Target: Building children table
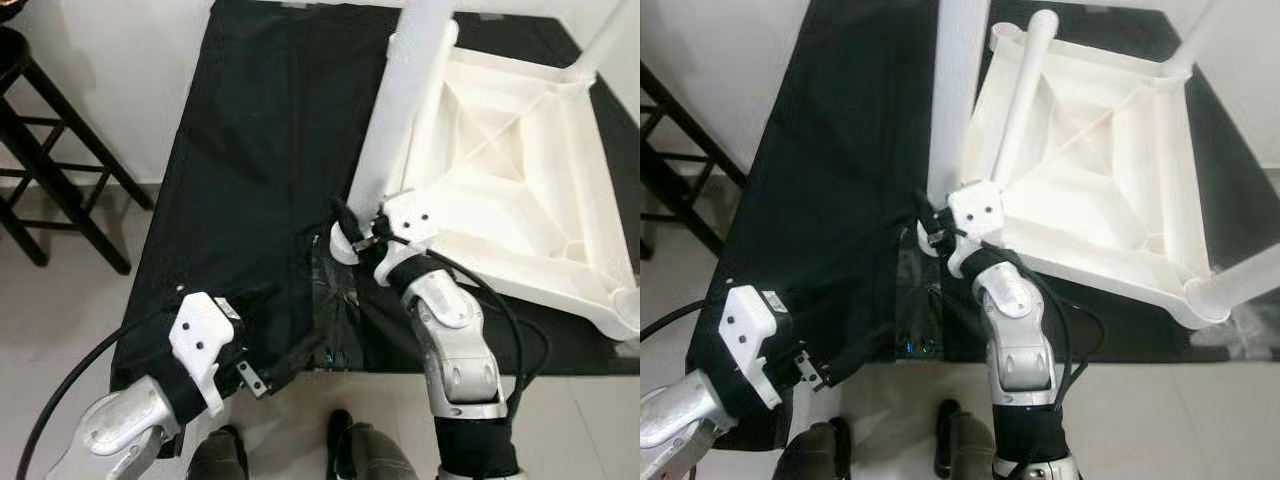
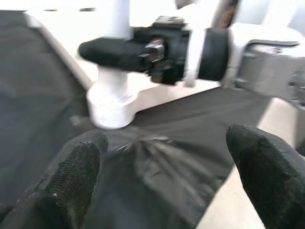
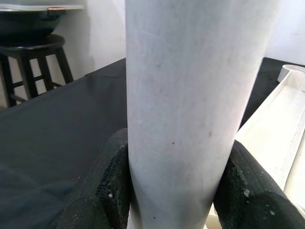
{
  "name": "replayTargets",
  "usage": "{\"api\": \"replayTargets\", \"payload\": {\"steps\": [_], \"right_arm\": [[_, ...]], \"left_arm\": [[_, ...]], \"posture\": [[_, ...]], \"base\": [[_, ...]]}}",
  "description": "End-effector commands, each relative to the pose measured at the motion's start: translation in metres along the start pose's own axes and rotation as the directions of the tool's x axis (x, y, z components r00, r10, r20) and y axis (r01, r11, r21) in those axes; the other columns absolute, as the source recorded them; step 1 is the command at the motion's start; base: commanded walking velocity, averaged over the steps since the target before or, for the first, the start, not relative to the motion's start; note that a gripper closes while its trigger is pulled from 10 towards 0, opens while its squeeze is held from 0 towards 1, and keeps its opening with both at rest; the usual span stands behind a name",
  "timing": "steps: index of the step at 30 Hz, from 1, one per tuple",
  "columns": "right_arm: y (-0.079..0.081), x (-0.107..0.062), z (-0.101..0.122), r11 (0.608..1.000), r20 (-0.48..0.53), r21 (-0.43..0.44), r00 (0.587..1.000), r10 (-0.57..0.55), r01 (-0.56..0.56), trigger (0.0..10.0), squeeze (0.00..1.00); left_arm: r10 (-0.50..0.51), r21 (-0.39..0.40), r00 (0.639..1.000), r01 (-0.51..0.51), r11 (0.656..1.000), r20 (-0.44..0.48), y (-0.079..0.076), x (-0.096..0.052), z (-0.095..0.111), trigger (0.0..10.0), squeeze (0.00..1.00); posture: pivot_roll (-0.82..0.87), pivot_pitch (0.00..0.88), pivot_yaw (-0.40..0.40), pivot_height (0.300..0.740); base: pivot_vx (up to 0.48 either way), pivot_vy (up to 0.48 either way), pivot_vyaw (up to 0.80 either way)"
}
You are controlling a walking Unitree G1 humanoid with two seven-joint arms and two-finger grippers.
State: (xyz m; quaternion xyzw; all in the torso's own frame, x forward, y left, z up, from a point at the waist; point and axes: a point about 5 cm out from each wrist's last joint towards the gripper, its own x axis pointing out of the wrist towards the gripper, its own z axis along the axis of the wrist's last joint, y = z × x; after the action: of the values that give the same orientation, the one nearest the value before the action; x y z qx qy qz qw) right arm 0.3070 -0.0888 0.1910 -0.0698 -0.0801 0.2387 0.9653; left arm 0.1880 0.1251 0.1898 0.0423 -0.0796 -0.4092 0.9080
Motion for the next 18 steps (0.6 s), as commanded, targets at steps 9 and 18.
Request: {"api": "replayTargets", "payload": {"steps": [9, 18], "right_arm": [[0.002, 0.006, 0.014, 0.965, -0.001, 0.095, 0.969, 0.246, -0.245, 10.0, 1.00], [-0.024, 0.008, 0.041, 0.766, 0.045, -0.093, 0.766, 0.641, -0.636, 10.0, 0.00]], "left_arm": [[-0.006, -0.017, 1.000, 0.006, 1.000, -0.011, 0.000, 0.000, -0.004, 10.0, 0.00], [0.004, -0.010, 1.000, -0.004, 1.000, -0.009, 0.000, 0.000, -0.004, 10.0, 0.00]], "posture": [[0.08, 0.298, -0.098, 0.740], [0.09, 0.294, -0.102, 0.740]], "base": [[0.000, 0.000, 0.00], [0.000, 0.000, 0.00]]}}
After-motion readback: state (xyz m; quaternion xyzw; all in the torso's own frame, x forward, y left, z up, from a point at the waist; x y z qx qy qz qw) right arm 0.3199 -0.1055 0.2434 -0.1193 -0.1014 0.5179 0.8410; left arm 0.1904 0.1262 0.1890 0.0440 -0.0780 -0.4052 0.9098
